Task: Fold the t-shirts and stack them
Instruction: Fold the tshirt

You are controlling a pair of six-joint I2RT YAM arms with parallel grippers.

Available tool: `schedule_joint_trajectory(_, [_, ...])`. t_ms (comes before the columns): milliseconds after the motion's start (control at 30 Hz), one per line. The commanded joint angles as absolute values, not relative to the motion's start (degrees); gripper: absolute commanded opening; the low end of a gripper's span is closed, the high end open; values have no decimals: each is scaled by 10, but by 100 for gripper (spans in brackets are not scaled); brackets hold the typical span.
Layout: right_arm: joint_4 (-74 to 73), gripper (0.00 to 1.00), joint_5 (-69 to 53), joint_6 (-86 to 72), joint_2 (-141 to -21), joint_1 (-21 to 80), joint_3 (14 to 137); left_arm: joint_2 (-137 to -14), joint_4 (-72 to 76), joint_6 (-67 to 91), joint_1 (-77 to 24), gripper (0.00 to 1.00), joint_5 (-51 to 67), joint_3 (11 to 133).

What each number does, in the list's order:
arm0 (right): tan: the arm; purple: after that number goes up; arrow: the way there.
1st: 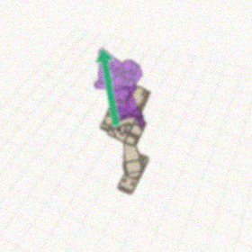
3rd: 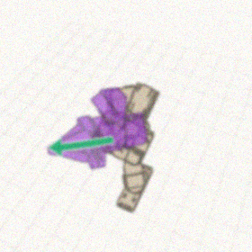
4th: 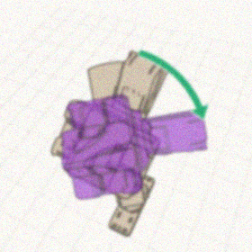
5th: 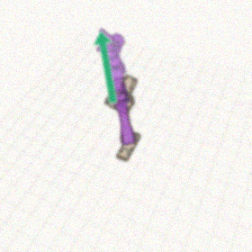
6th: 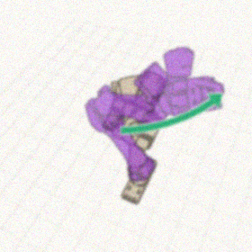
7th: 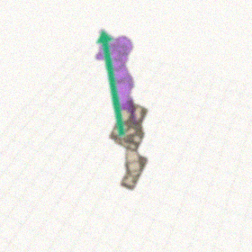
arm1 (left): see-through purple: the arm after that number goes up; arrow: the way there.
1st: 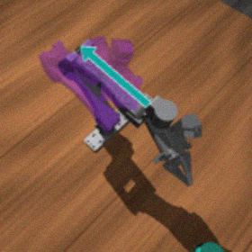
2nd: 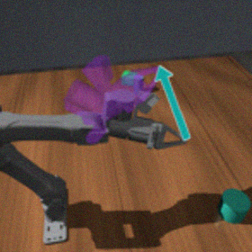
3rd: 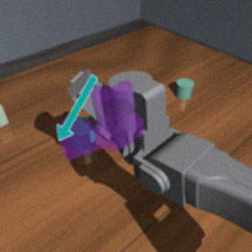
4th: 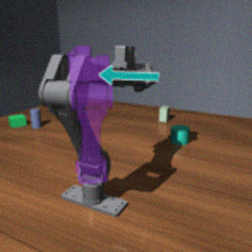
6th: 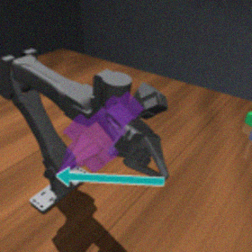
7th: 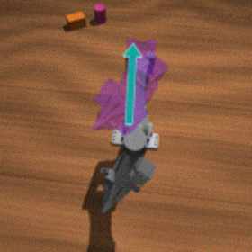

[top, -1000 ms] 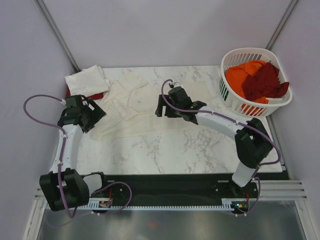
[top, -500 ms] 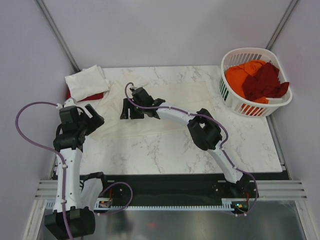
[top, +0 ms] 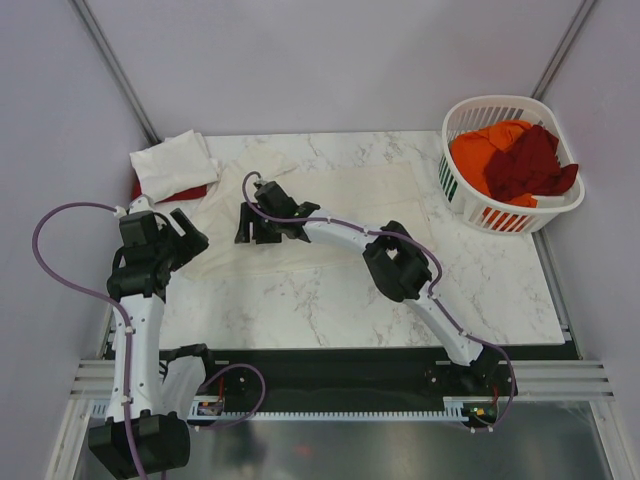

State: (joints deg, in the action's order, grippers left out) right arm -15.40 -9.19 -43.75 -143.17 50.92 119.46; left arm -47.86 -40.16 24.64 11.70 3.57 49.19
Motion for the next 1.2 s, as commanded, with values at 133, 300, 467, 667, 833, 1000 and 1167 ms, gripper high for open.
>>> schedule_joint_trajectory(133, [-151,70,-51,-447,-1464,508,1237,-472,-388,222,117,85,46,490])
schedule_joint_trajectory(300, [-149,54,-39,-448,-1463,507,1238,-474,-388,223,116,85,46,490])
schedule_joint_trajectory(467, [-144,32,-33,-445,-1456,504,1239,-475,-388,223,116,85,46,490])
schedule_joint_trajectory(667, [-142,11,-30,-442,-1457,497,1238,-476,-388,223,116,84,47,490])
schedule_joint_trajectory(833, [-136,0,-24,-446,-1457,486,1238,-475,-388,222,116,84,47,489])
schedule_joint_trajectory(1000, [-106,0,-4,-440,-1454,478,1236,-478,-388,222,116,84,48,489])
schedule_joint_trajectory(1167, [-99,0,39,-419,-1466,463,1279,-480,-388,222,117,84,49,489])
